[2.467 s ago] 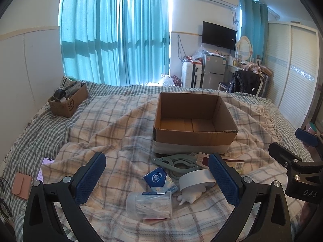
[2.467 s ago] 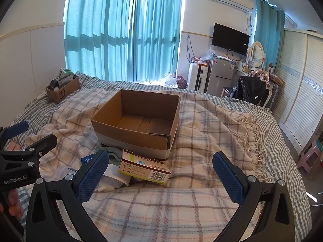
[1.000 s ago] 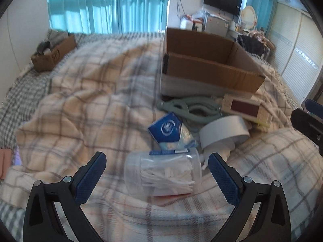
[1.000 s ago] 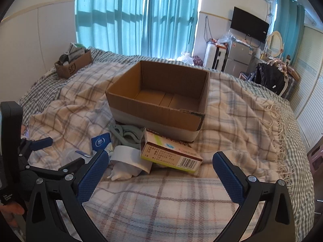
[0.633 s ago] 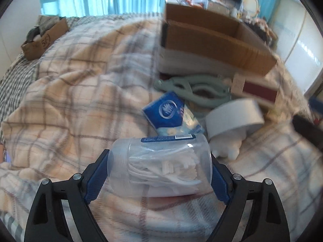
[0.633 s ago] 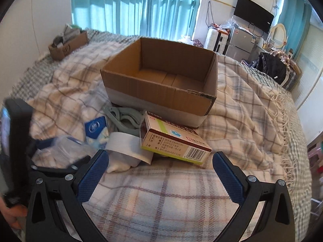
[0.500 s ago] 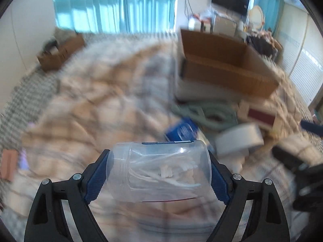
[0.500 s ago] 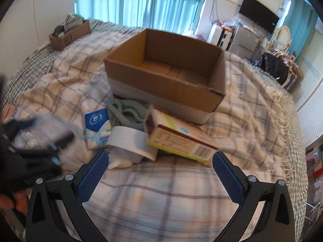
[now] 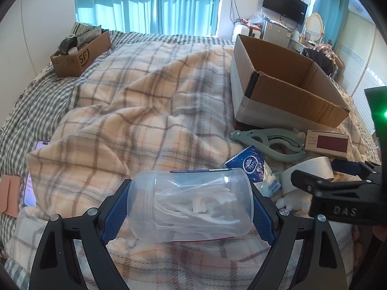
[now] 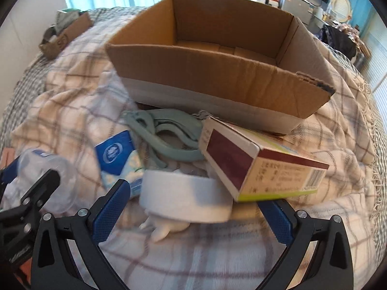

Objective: Organize objects
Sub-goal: 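Grasp the white tape roll with the right gripper while the left gripper holds the container, then lower the container and tape roll into the box and open both grippers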

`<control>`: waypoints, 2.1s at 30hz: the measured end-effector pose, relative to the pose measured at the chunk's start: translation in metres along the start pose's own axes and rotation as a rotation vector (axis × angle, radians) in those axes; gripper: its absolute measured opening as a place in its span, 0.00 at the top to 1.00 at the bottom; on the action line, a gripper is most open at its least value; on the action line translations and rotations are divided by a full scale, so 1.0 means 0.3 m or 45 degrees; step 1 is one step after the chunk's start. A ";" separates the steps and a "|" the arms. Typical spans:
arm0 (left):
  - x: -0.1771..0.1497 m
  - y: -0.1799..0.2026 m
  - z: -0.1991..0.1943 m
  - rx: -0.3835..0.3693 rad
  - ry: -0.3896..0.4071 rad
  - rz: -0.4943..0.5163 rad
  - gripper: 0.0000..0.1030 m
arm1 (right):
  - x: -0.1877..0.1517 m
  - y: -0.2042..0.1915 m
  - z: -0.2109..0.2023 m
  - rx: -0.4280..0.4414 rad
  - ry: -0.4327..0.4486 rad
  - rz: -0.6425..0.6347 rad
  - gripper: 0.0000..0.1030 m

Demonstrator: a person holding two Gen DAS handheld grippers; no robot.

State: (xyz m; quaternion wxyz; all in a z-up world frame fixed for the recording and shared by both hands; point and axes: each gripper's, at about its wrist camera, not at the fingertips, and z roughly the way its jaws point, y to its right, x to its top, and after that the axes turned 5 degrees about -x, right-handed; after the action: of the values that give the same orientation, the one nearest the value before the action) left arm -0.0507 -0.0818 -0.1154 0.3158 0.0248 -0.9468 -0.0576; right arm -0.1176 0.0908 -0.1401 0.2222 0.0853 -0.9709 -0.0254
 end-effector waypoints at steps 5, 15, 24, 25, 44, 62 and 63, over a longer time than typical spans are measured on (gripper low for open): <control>-0.005 -0.008 0.017 0.000 -0.024 -0.003 0.13 | -0.001 0.006 0.014 0.034 -0.001 0.025 0.16; -0.010 -0.006 -0.067 0.003 0.070 -0.014 0.13 | -0.038 0.022 -0.132 0.047 0.142 0.004 0.36; -0.022 0.010 -0.094 0.020 0.083 -0.020 0.13 | -0.071 0.036 -0.151 0.081 0.111 0.003 0.33; -0.024 0.011 -0.091 0.021 0.080 -0.024 0.13 | -0.075 0.049 -0.148 0.092 0.099 0.010 0.26; -0.024 -0.037 -0.016 -0.012 0.001 -0.096 0.13 | -0.033 -0.011 -0.026 0.075 0.030 0.001 0.21; 0.151 0.125 -0.201 -0.047 0.150 0.006 0.12 | -0.036 0.119 -0.480 0.232 0.471 0.058 0.22; 0.188 0.144 -0.214 -0.059 0.171 0.016 0.12 | -0.025 0.135 -0.492 0.231 0.480 0.060 0.22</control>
State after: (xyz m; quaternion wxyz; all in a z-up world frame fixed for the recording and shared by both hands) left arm -0.0577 -0.0498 -0.0254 0.3793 0.0153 -0.9221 -0.0755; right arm -0.0529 0.1304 -0.0069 0.3919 0.0853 -0.9122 0.0838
